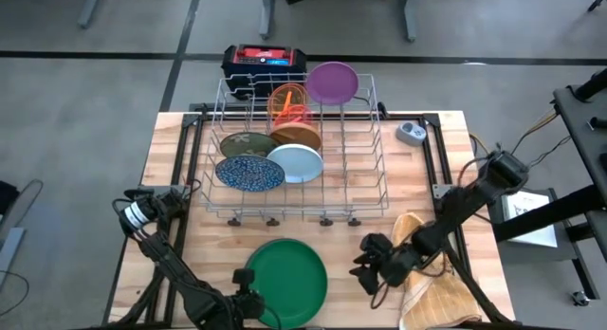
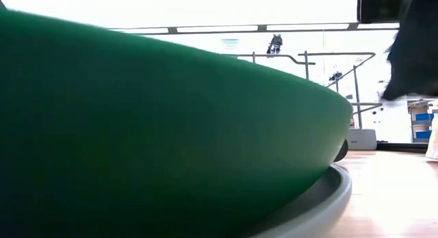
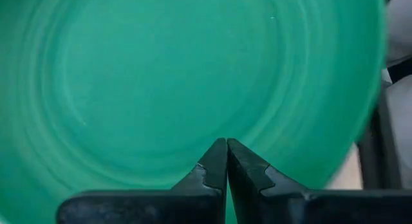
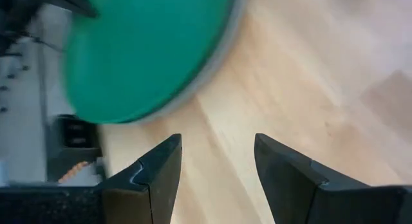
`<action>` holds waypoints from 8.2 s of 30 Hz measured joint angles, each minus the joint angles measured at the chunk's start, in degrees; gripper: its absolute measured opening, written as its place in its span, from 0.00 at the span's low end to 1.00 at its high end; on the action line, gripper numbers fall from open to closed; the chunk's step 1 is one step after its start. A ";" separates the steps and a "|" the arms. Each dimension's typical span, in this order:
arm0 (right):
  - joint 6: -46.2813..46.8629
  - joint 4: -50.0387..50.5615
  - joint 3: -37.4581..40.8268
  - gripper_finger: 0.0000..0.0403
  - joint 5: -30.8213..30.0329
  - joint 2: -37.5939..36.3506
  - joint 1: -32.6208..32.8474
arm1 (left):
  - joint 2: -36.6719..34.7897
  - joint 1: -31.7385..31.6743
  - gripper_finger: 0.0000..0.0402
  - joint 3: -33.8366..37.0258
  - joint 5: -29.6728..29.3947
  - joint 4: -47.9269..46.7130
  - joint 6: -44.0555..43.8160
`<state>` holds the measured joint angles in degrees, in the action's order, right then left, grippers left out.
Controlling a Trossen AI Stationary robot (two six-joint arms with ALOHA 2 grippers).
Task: Sort dishes
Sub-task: Put the green plate into the dish rack
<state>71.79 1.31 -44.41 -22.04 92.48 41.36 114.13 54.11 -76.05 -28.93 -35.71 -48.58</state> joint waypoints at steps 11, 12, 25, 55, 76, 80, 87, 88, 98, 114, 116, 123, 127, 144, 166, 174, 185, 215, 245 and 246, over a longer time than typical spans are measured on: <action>-1.11 -13.09 -1.70 0.46 -1.50 9.63 -2.34 | -0.04 -1.98 0.00 7.11 -1.12 13.48 0.09; -1.73 -13.99 -2.24 0.46 -1.99 10.41 -2.46 | -0.04 -2.00 0.00 7.45 -1.31 14.66 0.09; -10.03 -16.33 -11.33 0.46 -3.31 19.57 -4.72 | 0.00 -2.17 0.00 10.93 -5.33 24.36 3.09; -24.62 -7.06 -12.56 0.00 -12.74 11.03 -5.84 | 0.04 0.52 0.00 -13.18 -15.43 -4.03 16.11; -43.74 6.10 -12.54 0.00 -25.96 -14.00 -1.17 | 0.09 8.48 0.00 -28.40 -34.17 -23.86 16.57; -52.90 6.09 -12.54 0.00 -32.72 -20.50 -1.34 | 0.17 8.43 0.00 -27.63 -34.16 -24.10 16.57; -73.13 1.99 -12.56 0.00 -46.73 -31.58 -4.11 | 0.17 8.46 0.00 -27.66 -34.18 -25.38 16.56; -76.29 0.98 -12.56 0.00 -47.81 -32.82 -5.04 | 0.17 8.46 0.00 -27.68 -34.19 -25.58 16.55; -107.27 -23.41 -12.56 0.00 -44.60 -37.60 -21.29 | 0.17 8.43 0.00 -27.72 -37.83 -32.85 16.53; -113.81 -28.97 -28.43 0.00 -22.10 -19.71 -46.69 | 0.17 8.59 0.00 -28.18 -38.01 -43.42 12.55; -113.77 -28.93 -30.57 0.00 -20.66 -16.51 -48.71 | 0.17 8.61 0.00 -28.20 -38.01 -46.48 9.90; -110.32 -28.48 -38.04 0.00 -9.29 -5.73 -57.63 | -0.54 8.26 0.00 -27.72 -37.99 -54.41 7.67; -105.80 -25.52 -43.34 0.00 -5.78 -0.01 -61.83 | -2.26 7.83 0.00 -27.83 -38.49 -54.35 10.28; -103.51 -27.23 -47.16 0.00 12.95 12.56 -65.72 | -2.97 7.75 0.00 -30.96 -37.52 -52.75 7.09; -105.82 -16.80 -47.09 0.00 20.54 -6.41 -68.92 | -3.06 9.47 0.00 -41.22 -34.95 -54.32 15.08; -96.95 -9.91 -47.16 0.00 13.59 -13.10 -72.74 | -3.06 9.59 0.00 -40.90 -34.97 -54.31 15.20; -93.69 15.30 -47.14 0.00 -28.25 -11.00 -70.99 | -3.06 9.58 0.00 -41.27 -38.27 -54.31 19.41; -70.81 41.79 -38.95 0.00 -38.18 -10.09 -61.62 | -3.06 9.55 0.00 -41.27 -41.09 -54.31 19.50; -70.03 41.29 -34.66 0.00 -38.56 -10.16 -60.69 | -3.06 9.55 0.00 -41.23 -41.00 -54.31 18.91; -70.05 41.29 -34.66 0.00 -38.56 -10.16 -60.69 | -3.06 9.55 0.00 -41.23 -41.00 -54.31 18.91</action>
<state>1.74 42.60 -79.07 -60.60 82.32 -19.33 111.07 63.66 -117.27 -69.93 -90.02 -29.67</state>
